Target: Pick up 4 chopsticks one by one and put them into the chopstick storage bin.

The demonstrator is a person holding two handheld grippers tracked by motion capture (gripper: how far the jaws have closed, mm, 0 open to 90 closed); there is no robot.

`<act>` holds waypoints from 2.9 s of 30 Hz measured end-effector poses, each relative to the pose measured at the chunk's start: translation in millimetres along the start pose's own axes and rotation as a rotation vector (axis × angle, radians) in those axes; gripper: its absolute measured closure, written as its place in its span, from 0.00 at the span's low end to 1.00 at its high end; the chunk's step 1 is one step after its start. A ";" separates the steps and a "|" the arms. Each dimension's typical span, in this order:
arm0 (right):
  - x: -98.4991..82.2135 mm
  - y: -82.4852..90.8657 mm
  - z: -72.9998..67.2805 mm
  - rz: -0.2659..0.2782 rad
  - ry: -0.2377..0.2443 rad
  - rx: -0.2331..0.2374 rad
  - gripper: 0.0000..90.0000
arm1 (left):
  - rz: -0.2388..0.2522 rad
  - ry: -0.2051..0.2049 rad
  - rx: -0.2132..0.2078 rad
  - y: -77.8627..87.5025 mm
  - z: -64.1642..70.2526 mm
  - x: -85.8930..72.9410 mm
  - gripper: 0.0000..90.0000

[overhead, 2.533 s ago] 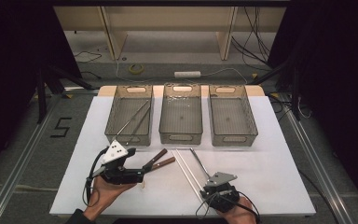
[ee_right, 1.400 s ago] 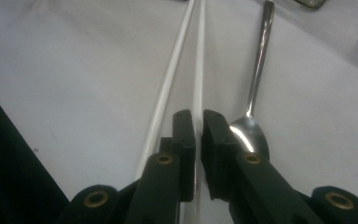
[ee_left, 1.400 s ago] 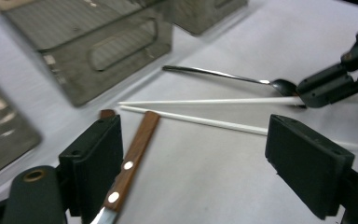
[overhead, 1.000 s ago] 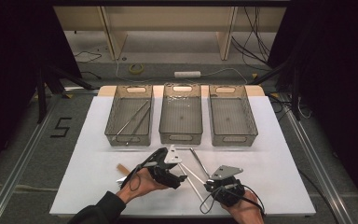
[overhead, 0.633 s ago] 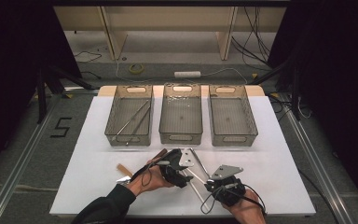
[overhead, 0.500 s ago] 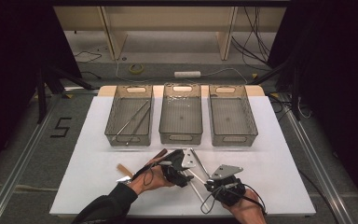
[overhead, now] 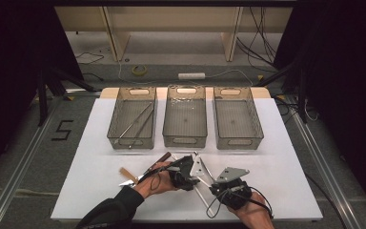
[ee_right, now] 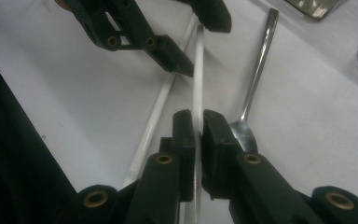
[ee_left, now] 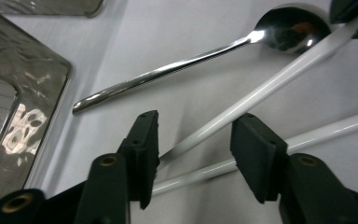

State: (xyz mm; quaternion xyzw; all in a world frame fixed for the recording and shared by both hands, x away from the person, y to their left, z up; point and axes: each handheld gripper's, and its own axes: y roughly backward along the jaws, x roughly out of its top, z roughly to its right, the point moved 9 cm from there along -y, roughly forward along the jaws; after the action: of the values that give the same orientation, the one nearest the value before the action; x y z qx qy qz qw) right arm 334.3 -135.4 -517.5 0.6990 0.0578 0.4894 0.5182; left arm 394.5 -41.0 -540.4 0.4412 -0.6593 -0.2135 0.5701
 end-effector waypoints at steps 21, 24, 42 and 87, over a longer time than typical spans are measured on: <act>6.4 13.5 21.8 0.050 0.035 0.074 0.91 | -0.049 -0.277 0.013 22.3 7.3 10.1 0.87; 13.1 18.7 29.5 0.097 0.012 0.077 0.83 | -0.063 -0.303 -0.015 24.8 13.9 9.7 0.94; 40.1 53.4 35.5 0.359 -0.062 0.010 0.46 | -0.080 -0.064 0.039 47.5 -19.5 4.8 0.94; 30.0 28.0 6.6 0.330 -0.074 0.064 0.39 | 0.032 0.620 0.347 138.7 -198.6 -78.3 0.94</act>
State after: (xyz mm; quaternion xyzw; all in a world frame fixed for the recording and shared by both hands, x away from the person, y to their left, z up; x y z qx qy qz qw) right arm 342.6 -134.9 -476.9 0.7327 -0.0611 0.5397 0.4101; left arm 531.2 139.7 -424.3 0.5651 -0.4883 0.0547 0.6628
